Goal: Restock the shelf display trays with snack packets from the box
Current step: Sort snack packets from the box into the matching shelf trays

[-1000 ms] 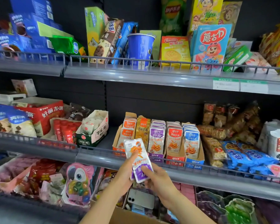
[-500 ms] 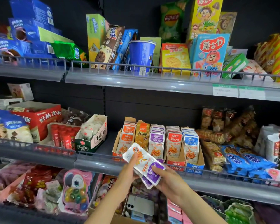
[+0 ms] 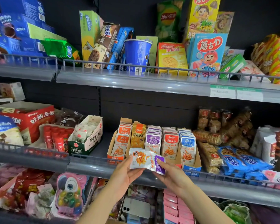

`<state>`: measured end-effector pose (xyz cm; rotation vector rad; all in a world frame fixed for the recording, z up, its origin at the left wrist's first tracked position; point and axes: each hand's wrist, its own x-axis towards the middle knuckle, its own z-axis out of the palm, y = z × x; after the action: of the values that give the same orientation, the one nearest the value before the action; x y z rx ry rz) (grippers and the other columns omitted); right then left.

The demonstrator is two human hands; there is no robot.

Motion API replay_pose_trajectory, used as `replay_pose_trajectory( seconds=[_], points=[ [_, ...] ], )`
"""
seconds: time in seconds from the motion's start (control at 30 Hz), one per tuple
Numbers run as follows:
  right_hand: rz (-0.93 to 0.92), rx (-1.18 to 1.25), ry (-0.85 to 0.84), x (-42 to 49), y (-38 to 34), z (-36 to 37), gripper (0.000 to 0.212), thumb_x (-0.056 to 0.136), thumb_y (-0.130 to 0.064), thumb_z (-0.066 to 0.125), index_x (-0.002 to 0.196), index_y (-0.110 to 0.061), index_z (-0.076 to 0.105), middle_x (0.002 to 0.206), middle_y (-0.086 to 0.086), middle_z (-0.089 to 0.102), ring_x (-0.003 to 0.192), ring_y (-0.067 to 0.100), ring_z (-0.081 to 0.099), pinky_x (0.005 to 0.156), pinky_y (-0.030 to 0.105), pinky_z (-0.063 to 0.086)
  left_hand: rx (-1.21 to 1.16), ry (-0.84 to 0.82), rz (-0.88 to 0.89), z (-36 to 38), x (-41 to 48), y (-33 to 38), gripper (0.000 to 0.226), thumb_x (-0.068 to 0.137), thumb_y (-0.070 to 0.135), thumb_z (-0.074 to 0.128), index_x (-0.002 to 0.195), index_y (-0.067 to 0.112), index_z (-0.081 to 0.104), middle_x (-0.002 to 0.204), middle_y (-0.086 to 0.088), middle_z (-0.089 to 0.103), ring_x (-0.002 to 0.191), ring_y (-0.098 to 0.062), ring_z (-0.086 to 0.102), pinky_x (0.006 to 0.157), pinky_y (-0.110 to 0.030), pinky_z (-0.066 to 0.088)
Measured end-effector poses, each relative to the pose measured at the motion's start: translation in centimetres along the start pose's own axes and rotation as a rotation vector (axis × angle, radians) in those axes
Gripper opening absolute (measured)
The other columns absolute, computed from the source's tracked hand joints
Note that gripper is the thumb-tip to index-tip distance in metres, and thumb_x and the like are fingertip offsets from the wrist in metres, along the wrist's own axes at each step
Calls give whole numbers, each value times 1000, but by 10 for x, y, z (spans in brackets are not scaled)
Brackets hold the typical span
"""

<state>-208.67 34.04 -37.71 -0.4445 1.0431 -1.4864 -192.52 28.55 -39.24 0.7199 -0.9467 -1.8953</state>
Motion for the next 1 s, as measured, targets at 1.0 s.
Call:
replay_pose_trajectory(
  seconds=[1.0],
  points=[
    [-718,-1863,-48,142,-73,-11,69,81,-40,70,141,-28,38,143,-2,36,132,18,33,108,36,35,1359,-145,275,-4,110,-12,60,91,41,54,145,31,29,140,10,47,117,-9,53,93,-32,52]
  ],
)
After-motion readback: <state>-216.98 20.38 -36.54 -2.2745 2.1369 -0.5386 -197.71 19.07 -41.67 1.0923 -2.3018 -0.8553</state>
